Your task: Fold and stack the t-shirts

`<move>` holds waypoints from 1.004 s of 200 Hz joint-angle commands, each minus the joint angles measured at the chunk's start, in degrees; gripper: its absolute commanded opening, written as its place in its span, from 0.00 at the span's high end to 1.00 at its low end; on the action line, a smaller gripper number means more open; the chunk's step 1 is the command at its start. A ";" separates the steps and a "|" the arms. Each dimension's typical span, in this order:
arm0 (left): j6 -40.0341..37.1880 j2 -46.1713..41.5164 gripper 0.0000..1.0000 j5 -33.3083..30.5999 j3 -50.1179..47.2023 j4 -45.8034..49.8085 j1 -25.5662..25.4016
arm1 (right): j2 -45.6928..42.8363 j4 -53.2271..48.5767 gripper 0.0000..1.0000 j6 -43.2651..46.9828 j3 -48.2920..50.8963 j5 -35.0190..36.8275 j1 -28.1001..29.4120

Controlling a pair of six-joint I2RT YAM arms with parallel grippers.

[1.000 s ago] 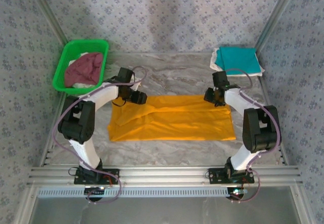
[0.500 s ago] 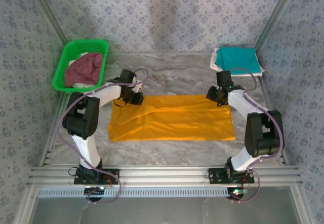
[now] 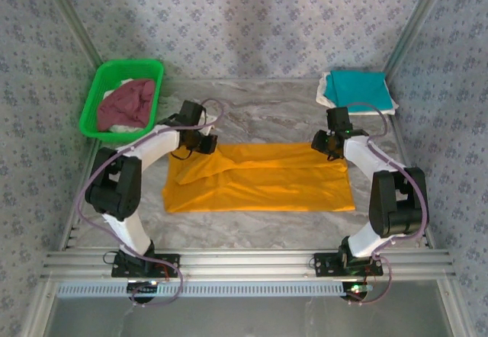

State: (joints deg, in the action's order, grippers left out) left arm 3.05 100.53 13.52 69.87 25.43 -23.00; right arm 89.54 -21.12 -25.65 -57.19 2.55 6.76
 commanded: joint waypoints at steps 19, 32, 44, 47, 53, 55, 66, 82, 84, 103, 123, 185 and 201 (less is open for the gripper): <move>0.34 -6.92 1.00 -3.08 -3.26 3.67 -2.47 | -1.90 -0.94 0.51 0.62 0.64 0.55 -0.30; 0.27 -9.16 1.00 -3.76 -5.00 4.37 -3.56 | -1.91 -0.95 0.51 0.62 0.76 0.53 -0.27; 0.47 -10.66 1.00 -4.38 -6.16 5.42 -4.51 | -1.80 -0.72 0.51 0.61 0.88 0.54 -0.34; 0.61 -11.03 1.00 -4.75 -6.48 5.80 -4.80 | -1.82 -0.68 0.51 0.66 0.93 0.50 -0.35; 1.11 -11.71 1.00 -5.76 -7.02 6.33 -5.43 | -1.76 -0.56 0.50 0.67 1.00 0.40 -0.39; 1.22 -11.93 1.00 -6.11 -7.29 6.53 -5.68 | -1.74 -0.56 0.51 0.68 0.91 0.37 -0.36; 2.44 -13.19 1.00 -8.22 -8.39 7.40 -7.01 | -1.71 -0.53 0.51 0.43 0.94 0.10 -0.35; 4.76 -15.12 1.00 -9.02 -10.39 7.49 -9.28 | -1.73 -0.28 0.51 0.45 1.11 -0.15 -0.35; 5.12 -15.35 1.00 -9.08 -10.68 7.45 -9.54 | -1.73 -0.27 0.51 0.45 1.11 -0.17 -0.35; 10.79 -17.44 0.99 -12.07 -13.47 6.50 -13.09 | -1.65 -0.44 0.51 0.69 1.12 0.00 -0.39; 17.82 -19.22 1.00 -14.60 -16.97 5.62 -17.37 | -1.82 -0.43 0.50 1.06 1.29 0.26 -0.46; 35.55 -22.27 0.70 -32.10 -25.33 4.38 -33.59 | -0.74 0.37 0.50 1.32 1.18 -0.82 -1.66; 36.31 -23.47 0.70 -34.43 -25.16 5.30 -34.64 | -0.72 0.80 0.50 1.27 1.14 -1.20 -1.67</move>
State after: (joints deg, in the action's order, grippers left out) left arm 33.01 79.48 -12.97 44.97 29.93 -56.55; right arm 88.97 -20.78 -25.02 -56.05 2.11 5.32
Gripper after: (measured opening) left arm 0.296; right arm 0.497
